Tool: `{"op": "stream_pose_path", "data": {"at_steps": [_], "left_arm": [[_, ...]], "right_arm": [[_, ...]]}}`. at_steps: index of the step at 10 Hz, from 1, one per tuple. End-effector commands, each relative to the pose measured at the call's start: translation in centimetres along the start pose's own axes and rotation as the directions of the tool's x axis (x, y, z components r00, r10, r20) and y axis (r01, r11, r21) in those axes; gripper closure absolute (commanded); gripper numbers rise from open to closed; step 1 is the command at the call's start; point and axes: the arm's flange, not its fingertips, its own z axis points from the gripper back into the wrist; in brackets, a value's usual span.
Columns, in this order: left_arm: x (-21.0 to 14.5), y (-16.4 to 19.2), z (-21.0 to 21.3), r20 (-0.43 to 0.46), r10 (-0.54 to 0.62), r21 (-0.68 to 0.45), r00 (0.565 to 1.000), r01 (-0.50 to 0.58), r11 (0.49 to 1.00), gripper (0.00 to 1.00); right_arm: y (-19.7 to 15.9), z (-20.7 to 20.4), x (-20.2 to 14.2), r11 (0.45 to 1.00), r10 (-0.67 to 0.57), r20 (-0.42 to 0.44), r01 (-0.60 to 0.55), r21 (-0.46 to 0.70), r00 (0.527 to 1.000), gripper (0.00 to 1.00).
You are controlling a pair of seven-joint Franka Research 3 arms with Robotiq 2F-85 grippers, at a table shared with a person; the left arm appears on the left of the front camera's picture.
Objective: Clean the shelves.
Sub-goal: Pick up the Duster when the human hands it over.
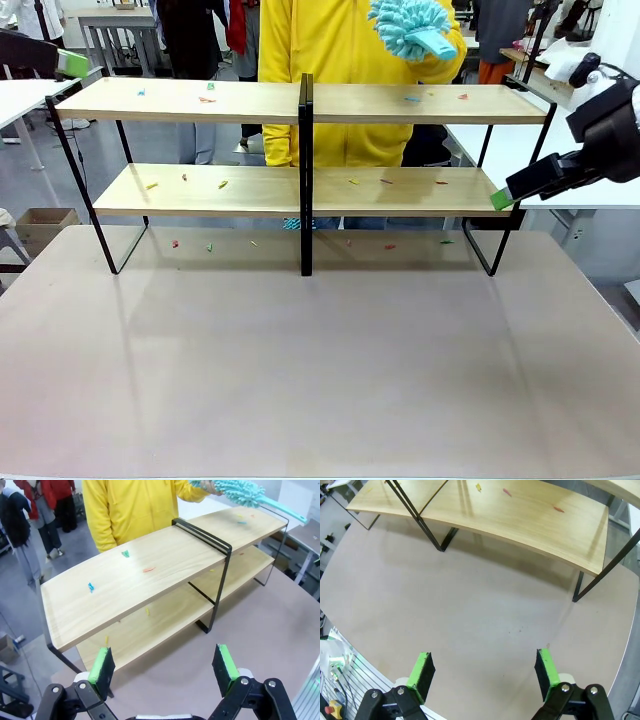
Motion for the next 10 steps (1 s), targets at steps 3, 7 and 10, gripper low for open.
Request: {"op": "stream_pose_path", "data": {"at_steps": [3,7,10], "left_arm": [[-3.4,-2.7,2.4,0.027,-0.027,-0.009,0.999,0.027,1.0,0.0],[-3.2,-3.1,1.9,0.016,-0.018,-0.014,1.0,0.018,1.0,0.0],[-3.2,-3.0,1.8,0.004,-0.002,-0.003,1.0,0.002,1.0,0.0]], "right_arm": [[-0.3,-0.4,-1.0,1.0,0.017,-0.001,-0.017,0.017,1.0,0.0],[-0.1,-0.5,-0.9,1.0,0.02,-0.005,-0.02,0.014,1.0,0.0],[-0.1,-0.7,-0.7,1.0,0.022,-0.013,-0.022,0.018,1.0,0.0]]}}
